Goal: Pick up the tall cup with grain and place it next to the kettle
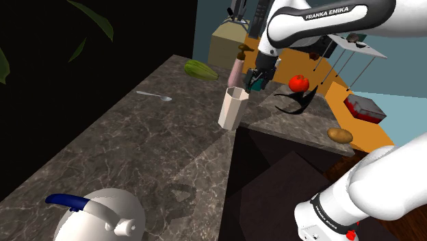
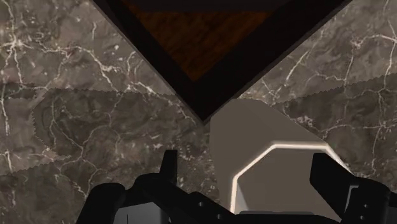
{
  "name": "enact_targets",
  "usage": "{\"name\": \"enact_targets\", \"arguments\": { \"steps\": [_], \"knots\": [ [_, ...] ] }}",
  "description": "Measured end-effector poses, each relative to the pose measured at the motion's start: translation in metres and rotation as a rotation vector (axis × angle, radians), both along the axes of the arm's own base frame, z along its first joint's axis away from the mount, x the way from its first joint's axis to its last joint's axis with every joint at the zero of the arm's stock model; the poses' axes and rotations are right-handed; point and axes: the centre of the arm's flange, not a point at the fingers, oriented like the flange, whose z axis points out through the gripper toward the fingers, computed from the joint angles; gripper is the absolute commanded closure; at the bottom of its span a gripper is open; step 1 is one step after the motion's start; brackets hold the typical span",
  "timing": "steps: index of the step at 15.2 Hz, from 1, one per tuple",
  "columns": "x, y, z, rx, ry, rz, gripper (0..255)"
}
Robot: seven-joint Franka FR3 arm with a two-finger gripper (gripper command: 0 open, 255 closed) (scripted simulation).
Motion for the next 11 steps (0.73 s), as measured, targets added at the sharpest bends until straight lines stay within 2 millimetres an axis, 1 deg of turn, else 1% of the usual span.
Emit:
{"name": "enact_targets", "arguments": {
  "steps": [3,4,7,11],
  "knots": [
    [0.031,-0.002,-0.017,0.005,-0.006,-0.015,0],
    [0.036,-0.002,-0.024,0.005,-0.007,-0.018,0],
    [0.042,-0.002,-0.041,0.006,-0.008,-0.020,0],
    [0.040,-0.002,-0.061,0.006,-0.008,-0.020,0]
  ]
}}
